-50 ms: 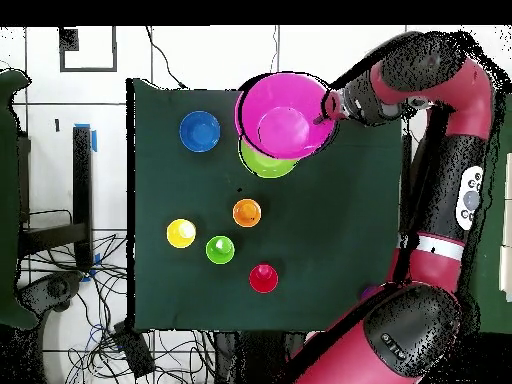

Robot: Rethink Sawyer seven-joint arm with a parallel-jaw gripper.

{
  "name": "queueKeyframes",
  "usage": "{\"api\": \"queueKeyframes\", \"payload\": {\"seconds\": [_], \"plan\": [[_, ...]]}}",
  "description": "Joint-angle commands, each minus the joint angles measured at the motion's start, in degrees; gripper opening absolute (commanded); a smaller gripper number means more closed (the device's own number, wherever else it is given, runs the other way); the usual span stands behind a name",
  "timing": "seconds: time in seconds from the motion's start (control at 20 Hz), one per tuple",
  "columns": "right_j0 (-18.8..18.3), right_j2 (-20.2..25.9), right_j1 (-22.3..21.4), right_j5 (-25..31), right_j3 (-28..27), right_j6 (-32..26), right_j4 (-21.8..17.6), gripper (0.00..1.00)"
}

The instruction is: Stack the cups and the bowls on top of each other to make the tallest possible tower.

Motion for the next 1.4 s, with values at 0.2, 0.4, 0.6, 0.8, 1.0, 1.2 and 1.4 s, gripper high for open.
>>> {"api": "queueKeyframes", "payload": {"seconds": [0.2,0.4,0.6,0.8,1.0,1.2,1.4], "plan": [[-0.62,-4.39,-2.77,-1.11,9.24,-12.12,2.86,0.0],[-1.19,-4.35,-2.95,-1.53,10.99,-10.98,3.85,0.0],[-1.82,-4.26,-3.4,-3.22,13.2,-11.07,4.54,0.0],[-2.18,-4.04,-3.95,-4.99,15.23,-11.04,4.62,0.0],[-1.66,-3.65,-4.11,-5.7,14.99,-10.37,4.6,0.0],[-1.81,-3.29,-4.36,-6.66,15.0,-10.39,5.0,0.0],[-1.8,-2.87,-4.03,-8.38,14.61,-10.89,5.26,0.0]]}}
